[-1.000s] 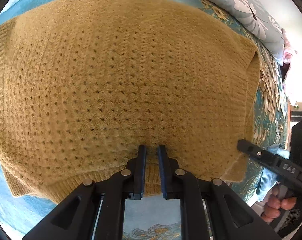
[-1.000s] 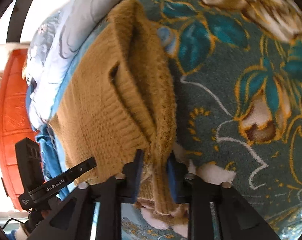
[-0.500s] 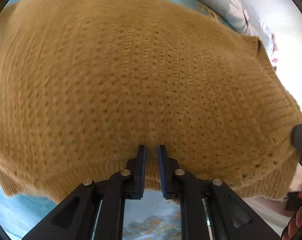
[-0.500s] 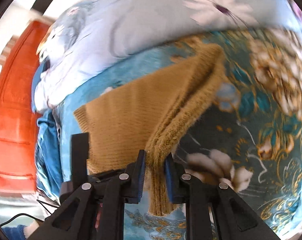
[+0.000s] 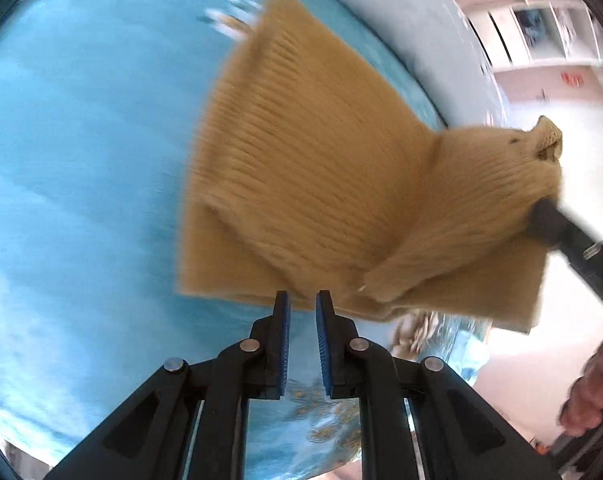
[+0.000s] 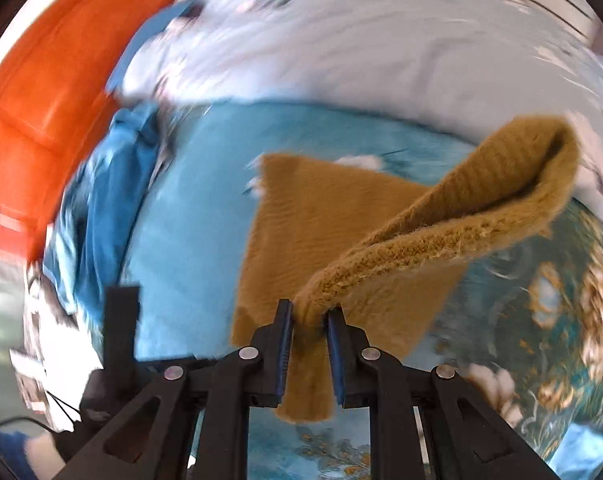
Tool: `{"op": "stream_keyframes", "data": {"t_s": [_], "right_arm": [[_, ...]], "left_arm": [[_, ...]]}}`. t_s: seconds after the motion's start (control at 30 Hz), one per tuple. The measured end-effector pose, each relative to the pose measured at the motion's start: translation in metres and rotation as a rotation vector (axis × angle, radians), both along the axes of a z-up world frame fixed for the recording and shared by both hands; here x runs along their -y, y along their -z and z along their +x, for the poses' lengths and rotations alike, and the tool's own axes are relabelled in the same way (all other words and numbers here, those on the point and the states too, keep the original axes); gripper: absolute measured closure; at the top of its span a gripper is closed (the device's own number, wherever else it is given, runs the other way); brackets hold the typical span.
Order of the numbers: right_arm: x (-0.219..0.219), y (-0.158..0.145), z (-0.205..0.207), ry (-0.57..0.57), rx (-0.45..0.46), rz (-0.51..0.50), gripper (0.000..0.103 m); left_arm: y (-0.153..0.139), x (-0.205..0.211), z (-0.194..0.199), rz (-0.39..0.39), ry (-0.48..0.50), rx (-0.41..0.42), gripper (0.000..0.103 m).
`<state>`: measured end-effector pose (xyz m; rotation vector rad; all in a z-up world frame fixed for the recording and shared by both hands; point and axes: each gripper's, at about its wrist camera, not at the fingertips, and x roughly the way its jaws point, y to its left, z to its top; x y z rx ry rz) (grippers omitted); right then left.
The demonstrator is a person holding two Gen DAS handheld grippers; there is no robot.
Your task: Fold clothes
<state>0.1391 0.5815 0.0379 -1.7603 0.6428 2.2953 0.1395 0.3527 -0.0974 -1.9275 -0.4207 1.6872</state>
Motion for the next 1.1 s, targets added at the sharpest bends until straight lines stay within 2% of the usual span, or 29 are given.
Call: {"op": "stream_keyframes", "data": {"t_s": [0.07,0.2,0.33,0.4,0.5,0.57,0.6,0.63,0.7,0.8,0.93,1.0,1.1], "right_arm": [[0.021,0.015,-0.019,-0.062,0.043,0.001,0.09],[0.057,0.065,-0.052,-0.15,0.155,-0.003,0.09],[0.069,0.107,-0.068,-0.135,0.246,-0.018,0.089],[0.065,0.113,-0.069,-0.103,0.243,-0.044,0.086],[0.056,0.104,-0.061,-0.07,0.206,-0.073,0.083],[0.048,0.093,-0.052,-0.038,0.168,-0.088,0.068],[0.043,0.087,-0.048,-0.018,0.148,-0.094,0.058],[0.038,0.08,-0.043,0.005,0.129,-0.093,0.053],[0.023,0.068,-0.03,0.057,0.112,-0.079,0.051],[0.006,0.057,-0.014,0.115,0.11,-0.061,0.05],[-0.004,0.053,0.0,0.136,0.131,-0.037,0.05],[-0.005,0.054,0.006,0.148,0.139,-0.034,0.05],[-0.002,0.059,0.012,0.166,0.145,-0.042,0.05]], "left_arm": [[0.002,0.022,-0.008,-0.003,-0.043,0.0,0.09],[0.011,0.054,-0.019,-0.012,-0.097,0.011,0.09],[0.017,0.072,-0.027,-0.009,-0.114,0.013,0.09],[0.016,0.07,-0.032,0.01,-0.107,0.007,0.09],[0.013,0.065,-0.042,0.053,-0.082,-0.008,0.088],[0.009,0.049,-0.05,0.101,-0.05,-0.013,0.083],[0.007,0.041,-0.054,0.121,-0.031,-0.014,0.076],[0.005,0.034,-0.058,0.136,-0.014,-0.015,0.067],[0.002,0.002,-0.064,0.145,0.035,-0.023,0.061],[0.006,-0.033,-0.077,0.109,0.121,-0.051,0.059],[0.033,-0.059,-0.092,0.068,0.22,-0.053,0.059],[0.04,-0.068,-0.094,0.066,0.237,-0.053,0.059],[0.04,-0.07,-0.098,0.123,0.213,-0.051,0.06]]}}
